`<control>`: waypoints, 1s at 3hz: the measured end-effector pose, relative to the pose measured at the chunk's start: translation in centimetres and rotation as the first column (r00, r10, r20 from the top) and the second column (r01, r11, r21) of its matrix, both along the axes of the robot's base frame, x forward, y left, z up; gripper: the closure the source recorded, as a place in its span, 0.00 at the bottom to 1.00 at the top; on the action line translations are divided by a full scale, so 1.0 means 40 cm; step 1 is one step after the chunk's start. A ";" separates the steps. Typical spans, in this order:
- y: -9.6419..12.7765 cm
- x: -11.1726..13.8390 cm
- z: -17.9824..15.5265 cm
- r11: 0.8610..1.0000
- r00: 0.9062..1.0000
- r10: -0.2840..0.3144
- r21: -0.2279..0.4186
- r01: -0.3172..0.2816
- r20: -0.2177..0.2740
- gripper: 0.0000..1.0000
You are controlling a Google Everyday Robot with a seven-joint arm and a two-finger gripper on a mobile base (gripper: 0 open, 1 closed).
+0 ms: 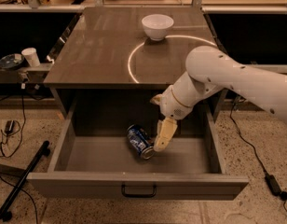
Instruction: Pick pepsi can from top drawer and place on counter
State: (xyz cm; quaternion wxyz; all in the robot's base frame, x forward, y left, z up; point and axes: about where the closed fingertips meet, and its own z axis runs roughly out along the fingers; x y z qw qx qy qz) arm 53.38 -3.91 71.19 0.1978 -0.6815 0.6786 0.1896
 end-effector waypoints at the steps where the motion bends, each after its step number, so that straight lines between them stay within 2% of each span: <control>1: 0.007 -0.006 -0.018 1.000 1.000 -0.002 0.014 0.002 -0.014 0.00; 2: 0.020 -0.021 -0.060 1.000 0.999 0.001 0.028 0.001 -0.050 0.00; 3: 0.025 -0.022 -0.067 1.000 0.998 0.006 0.031 -0.004 -0.056 0.00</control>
Offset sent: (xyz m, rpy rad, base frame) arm -0.0085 0.0035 -0.0268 0.0305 0.0544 -0.0175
